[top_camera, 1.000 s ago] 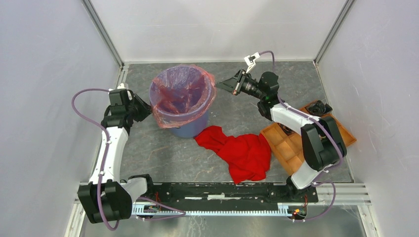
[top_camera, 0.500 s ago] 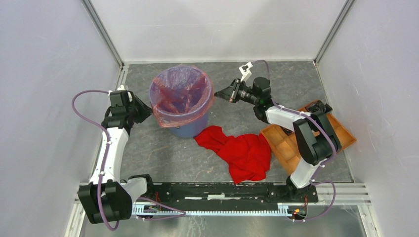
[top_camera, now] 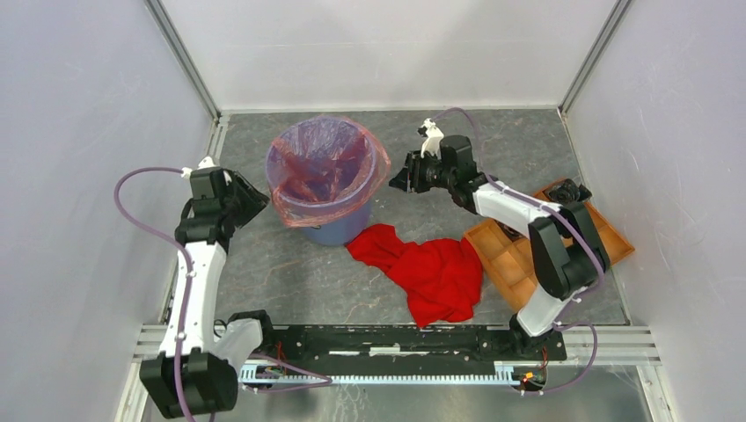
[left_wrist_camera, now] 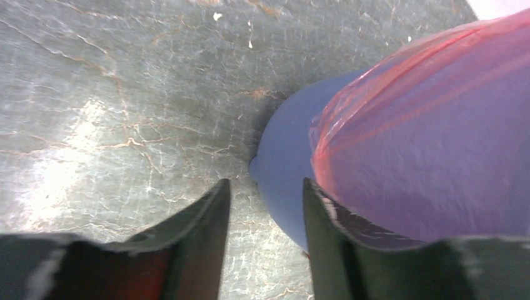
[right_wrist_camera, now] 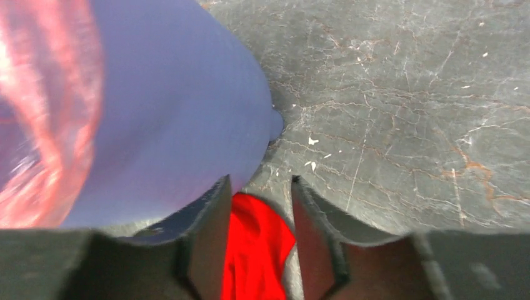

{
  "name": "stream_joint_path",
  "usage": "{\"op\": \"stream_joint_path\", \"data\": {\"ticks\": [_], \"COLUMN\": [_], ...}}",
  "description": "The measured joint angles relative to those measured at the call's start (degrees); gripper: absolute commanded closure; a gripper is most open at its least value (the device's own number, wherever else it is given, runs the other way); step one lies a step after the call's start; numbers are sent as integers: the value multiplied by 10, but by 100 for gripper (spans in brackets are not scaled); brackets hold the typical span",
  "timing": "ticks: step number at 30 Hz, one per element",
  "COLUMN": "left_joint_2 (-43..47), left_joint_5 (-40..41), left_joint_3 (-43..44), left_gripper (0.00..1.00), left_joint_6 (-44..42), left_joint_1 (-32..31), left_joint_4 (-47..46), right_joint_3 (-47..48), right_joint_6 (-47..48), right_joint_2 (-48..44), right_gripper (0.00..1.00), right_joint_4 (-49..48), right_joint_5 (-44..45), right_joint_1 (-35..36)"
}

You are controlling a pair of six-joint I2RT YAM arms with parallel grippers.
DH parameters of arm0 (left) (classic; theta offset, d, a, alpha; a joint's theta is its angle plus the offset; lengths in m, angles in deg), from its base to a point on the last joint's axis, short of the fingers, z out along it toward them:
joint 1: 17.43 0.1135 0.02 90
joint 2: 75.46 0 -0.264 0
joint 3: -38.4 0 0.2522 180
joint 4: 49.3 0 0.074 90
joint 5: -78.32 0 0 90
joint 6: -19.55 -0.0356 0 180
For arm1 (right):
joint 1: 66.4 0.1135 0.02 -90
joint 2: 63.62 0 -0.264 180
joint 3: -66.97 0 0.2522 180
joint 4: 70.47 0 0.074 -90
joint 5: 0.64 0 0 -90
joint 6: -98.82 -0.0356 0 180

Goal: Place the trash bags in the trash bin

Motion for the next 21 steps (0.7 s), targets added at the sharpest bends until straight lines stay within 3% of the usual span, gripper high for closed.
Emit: {"op": "stream_joint_path", "data": {"ticks": [4,10,12,21], "left_joint_2": [52,108,119,96], "left_joint_5": [42,102,97,-82], "left_joint_3": [2,45,74,198], "left_gripper": [28,13,9,8], "left_joint_6": [-2,-7,-13,-39], "left_joint_1": [0,0,0,-2], "left_joint_4": [30,81,86,28], "right_joint_3": [-26,-162,-193,-176], "right_joint_6": [4,-122,-167,-265], "right_joint_2": [-60,-159,-169,-140], "right_gripper": [41,16,13,14], "right_joint_4": [9,-132,-172,-283], "right_joint_5": [-15,-101,-118,-112], "right_joint_1": [-1,0,3,38]}}
